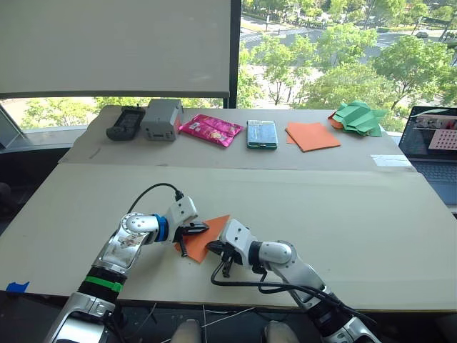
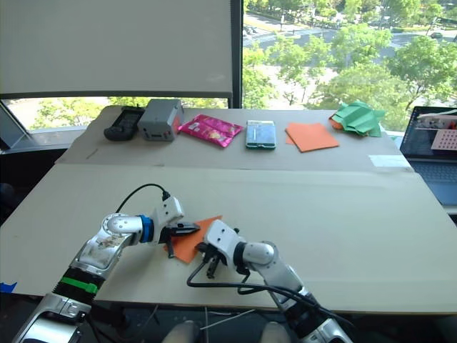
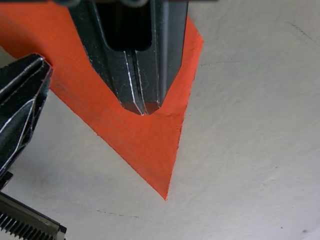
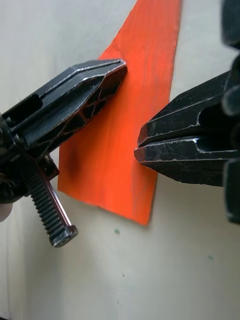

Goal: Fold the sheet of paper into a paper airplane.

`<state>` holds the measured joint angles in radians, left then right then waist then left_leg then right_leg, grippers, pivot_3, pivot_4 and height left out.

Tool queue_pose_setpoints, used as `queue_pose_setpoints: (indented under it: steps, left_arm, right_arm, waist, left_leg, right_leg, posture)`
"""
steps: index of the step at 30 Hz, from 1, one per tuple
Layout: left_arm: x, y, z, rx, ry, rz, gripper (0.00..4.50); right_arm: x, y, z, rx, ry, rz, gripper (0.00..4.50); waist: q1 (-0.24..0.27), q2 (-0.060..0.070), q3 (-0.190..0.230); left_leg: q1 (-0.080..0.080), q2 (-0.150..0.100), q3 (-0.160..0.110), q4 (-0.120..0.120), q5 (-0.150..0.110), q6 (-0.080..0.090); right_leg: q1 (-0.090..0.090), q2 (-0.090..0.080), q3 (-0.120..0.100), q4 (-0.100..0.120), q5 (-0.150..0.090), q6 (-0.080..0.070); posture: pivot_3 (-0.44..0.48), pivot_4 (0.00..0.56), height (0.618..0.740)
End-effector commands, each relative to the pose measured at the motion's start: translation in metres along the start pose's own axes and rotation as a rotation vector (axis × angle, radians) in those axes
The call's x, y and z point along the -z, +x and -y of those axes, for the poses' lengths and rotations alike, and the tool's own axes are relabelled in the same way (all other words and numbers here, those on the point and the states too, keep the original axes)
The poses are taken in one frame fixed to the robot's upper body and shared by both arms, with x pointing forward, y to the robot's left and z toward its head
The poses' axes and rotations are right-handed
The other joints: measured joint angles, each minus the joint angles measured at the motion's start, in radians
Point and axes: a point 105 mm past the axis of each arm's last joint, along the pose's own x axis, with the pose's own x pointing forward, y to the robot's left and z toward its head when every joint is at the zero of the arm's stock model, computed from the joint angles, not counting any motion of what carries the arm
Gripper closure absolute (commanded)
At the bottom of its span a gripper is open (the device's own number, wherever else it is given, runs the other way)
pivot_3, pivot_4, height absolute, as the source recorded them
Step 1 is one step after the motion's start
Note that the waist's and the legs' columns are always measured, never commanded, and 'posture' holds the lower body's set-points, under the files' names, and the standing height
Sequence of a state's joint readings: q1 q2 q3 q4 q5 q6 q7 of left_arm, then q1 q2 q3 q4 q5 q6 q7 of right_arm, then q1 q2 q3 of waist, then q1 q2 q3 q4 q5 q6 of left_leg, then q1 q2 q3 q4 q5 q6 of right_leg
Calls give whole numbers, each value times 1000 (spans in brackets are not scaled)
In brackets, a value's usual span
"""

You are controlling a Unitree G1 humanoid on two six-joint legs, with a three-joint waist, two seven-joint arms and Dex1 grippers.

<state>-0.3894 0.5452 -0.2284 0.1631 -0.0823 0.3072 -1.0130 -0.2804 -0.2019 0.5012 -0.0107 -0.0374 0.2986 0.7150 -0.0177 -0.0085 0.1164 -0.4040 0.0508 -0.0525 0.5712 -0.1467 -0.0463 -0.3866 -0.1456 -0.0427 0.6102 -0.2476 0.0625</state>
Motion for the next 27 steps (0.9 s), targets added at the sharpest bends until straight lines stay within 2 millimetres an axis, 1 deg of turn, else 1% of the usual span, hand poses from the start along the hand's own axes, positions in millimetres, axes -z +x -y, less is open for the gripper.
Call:
queue_pose_setpoints:
  steps: [1, 13, 18, 20, 21, 23, 24, 25, 27]
  left_arm:
    - [29, 1, 13, 41, -68, -102, 4471]
    - [30, -3, 16, 45, -75, -117, 4471]
    - [30, -3, 16, 44, -78, -119, 4471]
    - [31, -3, 16, 42, -79, -119, 4471]
    - [30, -3, 16, 41, -80, -118, 4471]
    - [29, -3, 14, 34, -82, -110, 4471]
    - [25, -6, 11, 25, -81, -92, 4471]
    - [21, -9, 9, 19, -80, -79, 4471]
    - [8, -19, 1, 1, -64, -39, 4471]
  right_arm:
    - [20, 6, -28, -103, 49, -77, 4500]
    - [20, 8, -53, -202, 54, -90, 4500]
    - [21, 10, -56, -213, 44, -95, 4500]
    - [20, 10, -52, -196, 40, -89, 4500]
    - [17, 9, -47, -176, 37, -80, 4500]
    - [5, 0, -31, -126, 30, -37, 4500]
    - [-6, -9, -22, -100, 21, -4, 4500]
    - [-14, -16, -17, -85, 13, 16, 4500]
    - [-33, -34, -8, -51, -5, 61, 4500]
  waist:
    - [0, 0, 0]
    - [0, 0, 0]
    - [0, 0, 0]
    - [-1, 0, 0]
    - [0, 0, 0]
    - [0, 0, 0]
    - [2, 0, 1]
    - [5, 1, 3]
    - [7, 0, 8]
  left_leg:
    - [0, 0, 0, 0, 0, 0]
    - [0, 0, 0, 0, 0, -1]
    - [0, 0, 0, -1, -1, -1]
    - [0, 0, 0, 0, -1, -1]
    - [0, 0, 0, -1, -1, -1]
    - [0, 0, 0, -1, -1, -1]
    - [0, 0, 0, -1, -1, -1]
    - [-1, 0, 0, -1, -1, -1]
    - [-3, 0, 0, 0, -1, -1]
  right_leg:
    - [0, 0, 0, 0, 0, 0]
    - [0, 0, 0, 0, 0, 0]
    - [0, 0, 0, -1, 0, 0]
    - [0, 0, 0, -1, 0, 0]
    - [0, 0, 0, -1, 0, 0]
    - [-1, 0, 0, -1, 0, 0]
    - [-1, 0, 0, -1, 0, 0]
    - [-1, 0, 0, -1, 0, 0]
    - [-2, 0, 0, -3, 0, 0]
  posture:
    - [0, 150, 702]
    - [0, 150, 702]
    - [0, 150, 702]
    - [0, 150, 702]
    - [0, 150, 702]
    - [0, 150, 702]
    - [0, 150, 702]
    - [0, 150, 702]
    - [0, 150, 702]
